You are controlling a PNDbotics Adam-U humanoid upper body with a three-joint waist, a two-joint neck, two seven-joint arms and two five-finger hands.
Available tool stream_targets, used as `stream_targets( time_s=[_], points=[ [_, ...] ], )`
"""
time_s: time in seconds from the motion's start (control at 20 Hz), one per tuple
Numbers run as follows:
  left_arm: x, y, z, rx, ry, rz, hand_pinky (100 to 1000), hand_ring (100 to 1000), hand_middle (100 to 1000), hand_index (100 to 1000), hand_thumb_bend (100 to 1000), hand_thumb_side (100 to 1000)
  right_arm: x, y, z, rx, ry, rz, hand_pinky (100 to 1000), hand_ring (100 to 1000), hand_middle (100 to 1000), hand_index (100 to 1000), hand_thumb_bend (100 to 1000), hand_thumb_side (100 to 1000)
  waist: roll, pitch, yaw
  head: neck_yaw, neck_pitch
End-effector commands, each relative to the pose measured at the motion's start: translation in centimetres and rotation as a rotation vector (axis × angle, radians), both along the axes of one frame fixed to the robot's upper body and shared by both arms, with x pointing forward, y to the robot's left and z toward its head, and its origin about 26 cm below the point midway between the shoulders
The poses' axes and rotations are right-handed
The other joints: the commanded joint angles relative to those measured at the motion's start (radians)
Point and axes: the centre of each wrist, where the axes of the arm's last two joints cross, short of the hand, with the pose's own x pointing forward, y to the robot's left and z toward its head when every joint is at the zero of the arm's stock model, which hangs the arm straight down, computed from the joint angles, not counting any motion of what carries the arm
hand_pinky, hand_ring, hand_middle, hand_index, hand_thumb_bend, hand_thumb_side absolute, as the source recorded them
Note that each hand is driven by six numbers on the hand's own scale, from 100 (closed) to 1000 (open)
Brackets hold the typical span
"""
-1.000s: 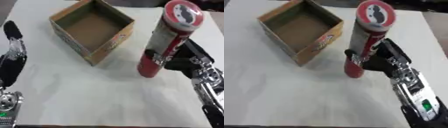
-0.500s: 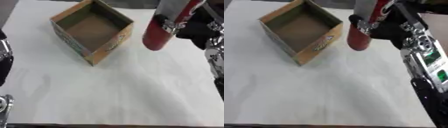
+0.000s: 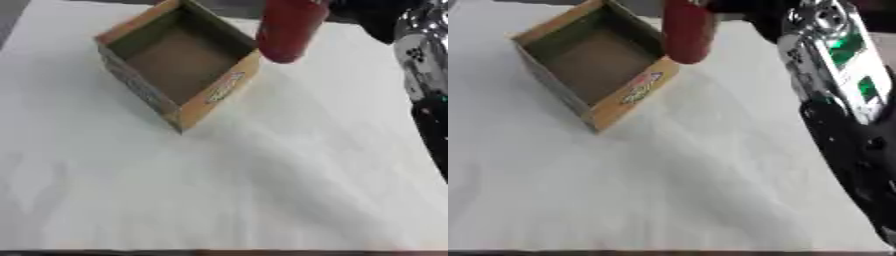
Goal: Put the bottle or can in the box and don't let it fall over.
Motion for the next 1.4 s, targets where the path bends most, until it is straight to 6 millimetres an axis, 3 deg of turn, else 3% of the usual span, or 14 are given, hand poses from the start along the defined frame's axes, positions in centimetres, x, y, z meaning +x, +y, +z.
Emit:
stream_targets(
  time_s=[0.05,0.3,0.45,0.85,1.1,1.2,1.3,1.35,1.4],
  points=[
    [-0.2,0.7,0.9,0.012,-0.039,0.014,792,819,624,734,310,587,0.7,0.0,1.5,0.007,-0.021,-0.009,1000,1000,887,713,100,168,-0.001,-0.022,0.012,-0.024,-0.006],
    [-0.2,1.3,1.0,0.01,-0.035,-0.001,738,770,570,738,271,621,3.0,1.2,2.3,0.028,-0.019,0.01,1000,1000,877,717,100,174,-0.019,-0.017,0.057,-0.066,-0.015],
    [-0.2,1.4,1.2,-0.001,-0.025,-0.025,739,773,571,736,262,629,4.6,1.5,2.3,0.037,-0.01,0.003,1000,1000,874,719,100,203,-0.028,-0.009,0.1,-0.12,-0.018],
    [0.1,0.8,1.8,-0.043,-0.067,-0.066,737,769,569,727,264,609,9.3,1.1,-1.3,0.032,0.077,-0.065,1000,1000,878,734,100,268,-0.031,0.012,0.232,-0.265,-0.031],
    [0.1,0.8,1.8,-0.066,-0.078,-0.059,737,770,569,726,259,610,10.8,1.2,-3.8,0.009,0.105,-0.058,1000,1000,888,761,100,265,-0.031,0.024,0.245,-0.276,-0.031],
    [0.1,0.8,1.9,-0.066,-0.081,-0.061,737,770,569,726,256,611,11.1,1.1,-4.5,-0.005,0.103,-0.045,1000,1000,914,860,100,171,-0.03,0.026,0.242,-0.269,-0.03],
    [0.1,0.8,1.9,-0.065,-0.082,-0.06,737,770,569,726,254,612,11.2,0.9,-4.9,-0.031,0.083,-0.031,1000,1000,962,996,102,175,-0.028,0.028,0.238,-0.26,-0.03],
    [0.1,0.8,1.9,-0.065,-0.08,-0.059,739,771,570,726,228,595,11.2,0.8,-4.9,-0.047,0.066,-0.038,1000,1000,963,1000,201,204,-0.027,0.028,0.235,-0.256,-0.031],
    [0.1,0.8,1.9,-0.064,-0.077,-0.059,739,772,570,727,212,578,11.3,0.6,-5.0,-0.063,0.05,-0.052,1000,1000,963,1000,219,220,-0.025,0.029,0.232,-0.253,-0.03]
  ],
)
